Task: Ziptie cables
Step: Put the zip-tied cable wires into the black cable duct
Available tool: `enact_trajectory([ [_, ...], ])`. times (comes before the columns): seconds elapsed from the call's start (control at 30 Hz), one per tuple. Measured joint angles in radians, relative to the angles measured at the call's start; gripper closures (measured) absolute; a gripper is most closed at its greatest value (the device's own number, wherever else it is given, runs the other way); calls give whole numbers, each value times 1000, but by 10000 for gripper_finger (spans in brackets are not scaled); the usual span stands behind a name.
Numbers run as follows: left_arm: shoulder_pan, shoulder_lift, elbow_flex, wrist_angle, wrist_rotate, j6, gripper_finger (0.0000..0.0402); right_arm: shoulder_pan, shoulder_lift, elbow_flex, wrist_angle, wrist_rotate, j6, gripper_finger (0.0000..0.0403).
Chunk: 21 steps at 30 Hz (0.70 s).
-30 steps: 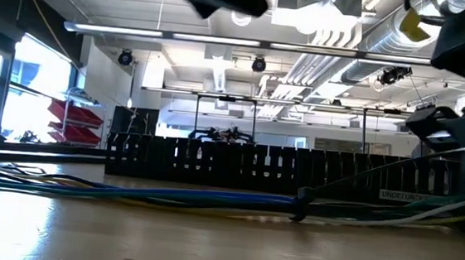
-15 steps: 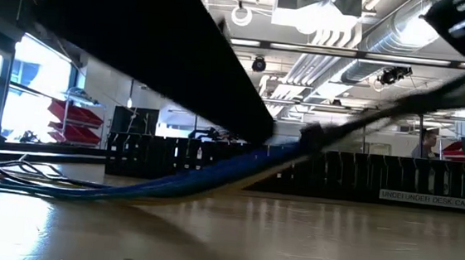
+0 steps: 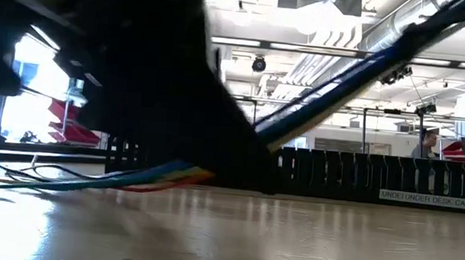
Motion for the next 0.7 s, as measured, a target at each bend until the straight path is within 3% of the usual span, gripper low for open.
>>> enact_trajectory([
  [0.27, -1, -1, 0, -105, -9, -36, 394, 96, 0, 132, -252, 55, 181, 403],
  [0.5, -8, -17, 0, -185, -14, -64, 400, 181, -1, 235, -436, 116, 348, 403],
  [0.7, -33, -132, 0, -443, -108, -139, 401, 207, -2, 238, -500, 167, 423, 403],
])
